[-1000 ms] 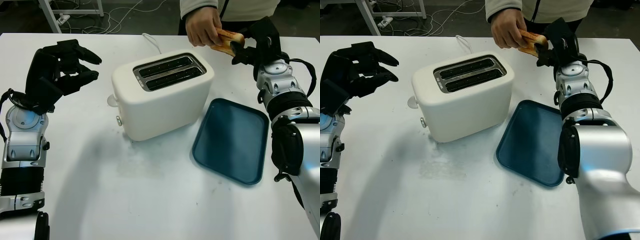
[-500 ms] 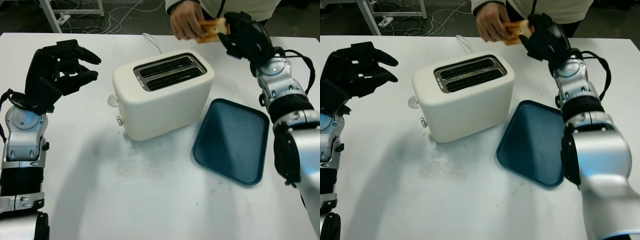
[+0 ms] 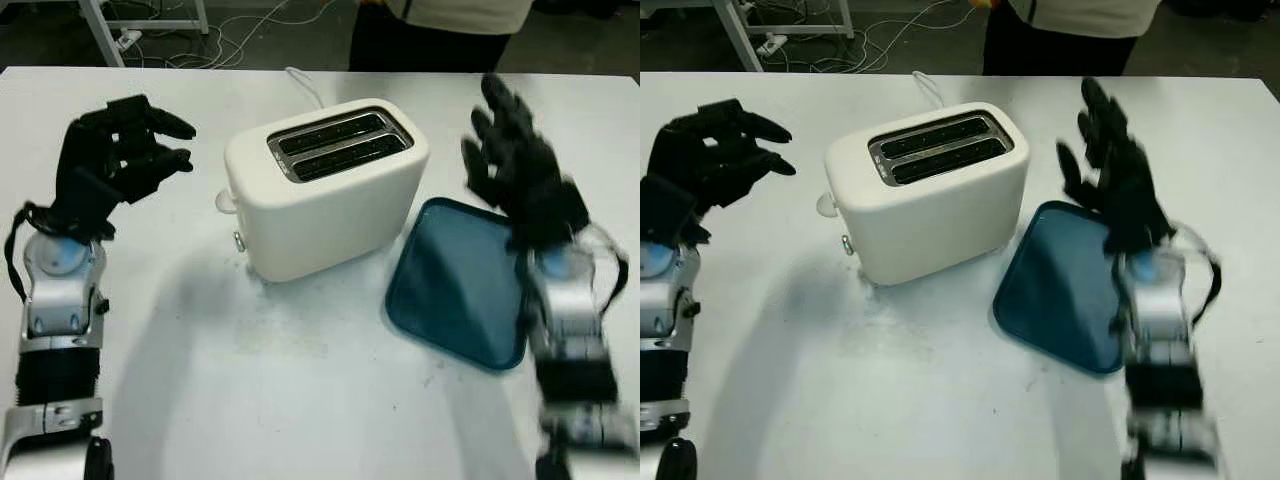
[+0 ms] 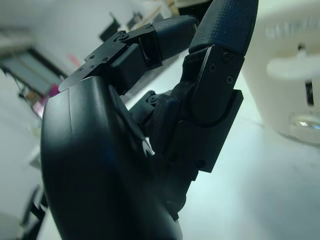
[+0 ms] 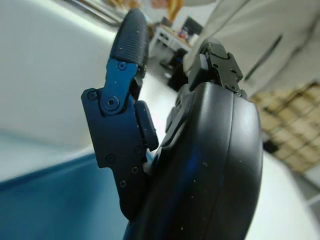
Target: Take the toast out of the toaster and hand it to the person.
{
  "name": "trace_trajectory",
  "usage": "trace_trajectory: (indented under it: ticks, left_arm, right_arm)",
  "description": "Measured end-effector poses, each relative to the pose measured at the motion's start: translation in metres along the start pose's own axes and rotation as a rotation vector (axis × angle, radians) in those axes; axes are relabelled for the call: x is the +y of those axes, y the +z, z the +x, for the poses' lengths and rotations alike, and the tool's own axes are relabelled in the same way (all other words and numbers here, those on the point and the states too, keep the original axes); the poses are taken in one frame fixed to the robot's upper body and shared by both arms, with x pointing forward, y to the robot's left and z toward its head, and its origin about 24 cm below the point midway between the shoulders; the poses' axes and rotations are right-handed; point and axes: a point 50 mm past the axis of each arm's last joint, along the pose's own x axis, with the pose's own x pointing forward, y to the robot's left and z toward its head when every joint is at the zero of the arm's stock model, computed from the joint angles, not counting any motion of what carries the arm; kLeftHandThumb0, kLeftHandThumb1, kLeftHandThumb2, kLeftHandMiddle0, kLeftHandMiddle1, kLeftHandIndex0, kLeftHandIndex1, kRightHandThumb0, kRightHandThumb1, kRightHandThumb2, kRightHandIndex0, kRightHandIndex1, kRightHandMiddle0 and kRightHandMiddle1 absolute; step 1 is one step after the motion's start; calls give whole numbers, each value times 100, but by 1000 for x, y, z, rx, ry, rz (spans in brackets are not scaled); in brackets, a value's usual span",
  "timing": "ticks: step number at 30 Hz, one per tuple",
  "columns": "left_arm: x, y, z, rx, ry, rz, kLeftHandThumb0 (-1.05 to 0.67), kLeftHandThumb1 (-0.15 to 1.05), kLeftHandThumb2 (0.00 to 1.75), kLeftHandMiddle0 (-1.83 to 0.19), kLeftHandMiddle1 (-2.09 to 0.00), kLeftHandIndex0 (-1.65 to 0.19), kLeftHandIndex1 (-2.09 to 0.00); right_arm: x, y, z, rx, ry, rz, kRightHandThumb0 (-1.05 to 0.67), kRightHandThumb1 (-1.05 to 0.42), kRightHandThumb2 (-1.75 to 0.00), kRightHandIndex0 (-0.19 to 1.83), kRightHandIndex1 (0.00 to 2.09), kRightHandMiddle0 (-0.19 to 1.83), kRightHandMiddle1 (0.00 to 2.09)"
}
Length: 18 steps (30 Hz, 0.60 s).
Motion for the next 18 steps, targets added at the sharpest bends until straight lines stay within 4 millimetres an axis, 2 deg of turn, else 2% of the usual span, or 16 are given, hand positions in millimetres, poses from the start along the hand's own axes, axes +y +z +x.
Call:
trace_trajectory:
  ticks: [5, 9, 14, 18]
  left_arm:
    - [-5, -13, -12, 29, 61, -50, -105, 91, 0, -106, -91, -85, -98]
    - [-9, -24, -25, 56, 113, -72, -105, 91, 0, -98, -100, -75, -111]
    - [-19, -38, -39, 83, 146, -79, -105, 92, 4, -83, -117, -59, -129]
    - [-36, -42, -44, 67, 116, -104, -105, 92, 6, -76, -120, -54, -131]
  right_arm:
    - [17, 8, -22, -31, 32, 104, -61, -92, -79, 0, 0, 1, 0]
    - [26, -2, -34, 13, 40, 147, -59, -92, -81, 0, 0, 1, 0]
    - [31, -11, -41, 74, 28, 216, -57, -92, -82, 0, 0, 0, 0]
    - [32, -15, -42, 98, 26, 228, -58, -92, -82, 0, 0, 0, 0]
